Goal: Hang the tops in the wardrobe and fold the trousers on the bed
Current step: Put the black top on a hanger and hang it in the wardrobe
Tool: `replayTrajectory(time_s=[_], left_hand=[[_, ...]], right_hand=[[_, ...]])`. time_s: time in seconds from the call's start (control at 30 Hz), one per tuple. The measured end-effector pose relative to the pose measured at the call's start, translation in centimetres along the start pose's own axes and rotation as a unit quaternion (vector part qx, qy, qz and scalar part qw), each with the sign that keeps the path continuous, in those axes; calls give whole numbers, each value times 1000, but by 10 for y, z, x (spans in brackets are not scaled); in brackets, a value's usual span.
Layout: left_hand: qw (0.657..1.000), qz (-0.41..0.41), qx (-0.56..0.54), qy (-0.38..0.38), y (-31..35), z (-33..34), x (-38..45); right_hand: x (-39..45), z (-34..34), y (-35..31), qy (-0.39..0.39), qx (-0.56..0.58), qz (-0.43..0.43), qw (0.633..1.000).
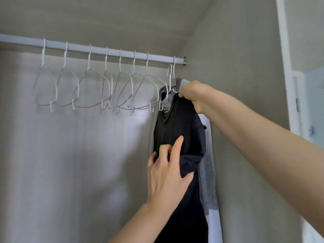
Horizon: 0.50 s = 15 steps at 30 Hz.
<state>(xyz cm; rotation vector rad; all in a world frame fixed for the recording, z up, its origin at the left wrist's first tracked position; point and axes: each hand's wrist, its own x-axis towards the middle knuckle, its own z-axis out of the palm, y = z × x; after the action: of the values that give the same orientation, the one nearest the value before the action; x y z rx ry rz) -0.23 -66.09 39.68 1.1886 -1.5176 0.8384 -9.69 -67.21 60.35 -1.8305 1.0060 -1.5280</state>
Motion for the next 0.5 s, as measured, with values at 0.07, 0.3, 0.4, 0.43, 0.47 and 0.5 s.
replayTrajectory(time_s=[0.07, 0.3, 0.4, 0.43, 0.47, 0.5], left_hand=[[1000, 18, -1, -9, 0, 4, -7], [999, 45, -7, -16, 0, 17, -6], [998, 60, 0, -25, -8, 27, 4], [997, 66, 9, -30, -10, 31, 8], [997, 68, 19, -33, -12, 35, 12], [997, 67, 24, -35, -14, 38, 17]], right_hand=[[-1, -1, 5, 6, -34, 2, 999], [16, -3, 3, 49, -27, -19, 998], [35, 0, 1, 74, -16, -25, 997], [41, 1, 1, 86, -17, -31, 996], [45, 3, 0, 93, -27, -40, 995], [51, 3, 0, 100, -38, -52, 993]])
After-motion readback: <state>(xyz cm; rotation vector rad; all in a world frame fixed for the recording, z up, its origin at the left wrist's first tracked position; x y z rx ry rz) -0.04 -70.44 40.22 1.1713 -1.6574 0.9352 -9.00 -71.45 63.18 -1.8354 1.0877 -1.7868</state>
